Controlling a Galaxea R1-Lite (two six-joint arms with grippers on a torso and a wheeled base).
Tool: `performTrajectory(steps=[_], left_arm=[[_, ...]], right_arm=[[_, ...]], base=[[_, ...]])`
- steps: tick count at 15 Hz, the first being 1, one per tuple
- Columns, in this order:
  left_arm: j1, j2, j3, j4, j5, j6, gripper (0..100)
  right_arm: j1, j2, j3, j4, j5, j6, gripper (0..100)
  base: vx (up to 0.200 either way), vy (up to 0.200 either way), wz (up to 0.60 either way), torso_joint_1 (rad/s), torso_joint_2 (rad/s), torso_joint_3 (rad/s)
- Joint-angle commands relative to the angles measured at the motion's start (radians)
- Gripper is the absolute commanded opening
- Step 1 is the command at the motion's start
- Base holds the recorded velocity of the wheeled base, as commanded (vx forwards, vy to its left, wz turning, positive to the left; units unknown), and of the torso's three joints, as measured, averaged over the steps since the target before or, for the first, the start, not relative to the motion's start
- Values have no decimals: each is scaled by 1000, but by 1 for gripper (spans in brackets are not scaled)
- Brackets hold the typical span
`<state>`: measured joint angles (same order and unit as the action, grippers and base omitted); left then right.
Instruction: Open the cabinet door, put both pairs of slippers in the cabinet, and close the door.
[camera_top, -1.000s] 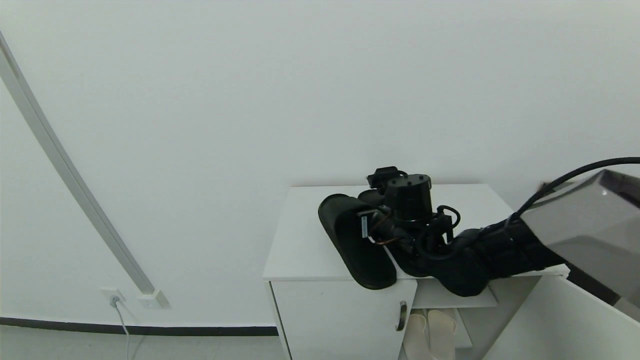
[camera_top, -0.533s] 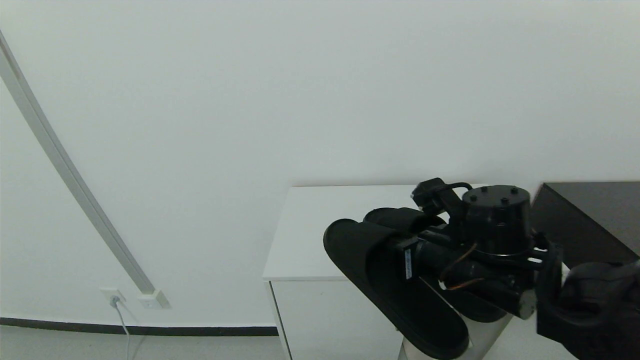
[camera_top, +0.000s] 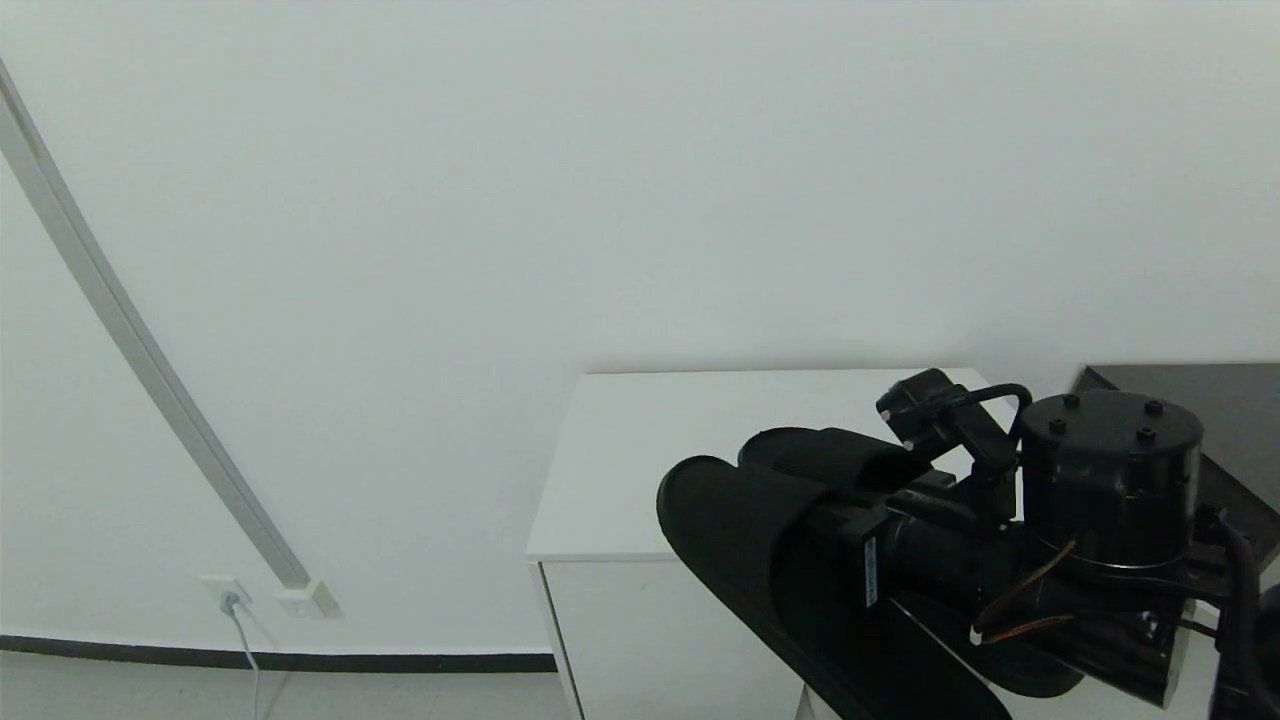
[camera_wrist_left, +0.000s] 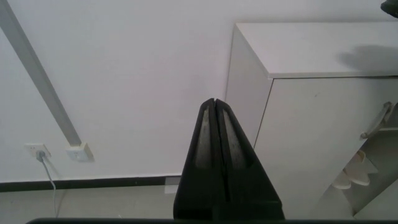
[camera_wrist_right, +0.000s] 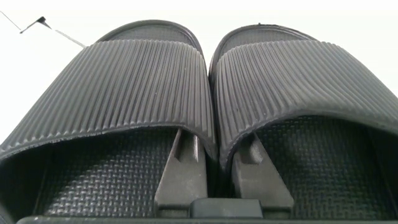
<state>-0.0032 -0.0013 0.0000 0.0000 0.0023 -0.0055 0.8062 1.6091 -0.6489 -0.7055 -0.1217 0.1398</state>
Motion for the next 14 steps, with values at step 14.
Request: performTrajectory(steps=[14], left_arm=[[0, 1, 0, 0, -1, -1, 0]], right_arm=[[13, 28, 9, -8, -1, 0, 0]], base=[[-86, 0, 0, 2, 1, 0]])
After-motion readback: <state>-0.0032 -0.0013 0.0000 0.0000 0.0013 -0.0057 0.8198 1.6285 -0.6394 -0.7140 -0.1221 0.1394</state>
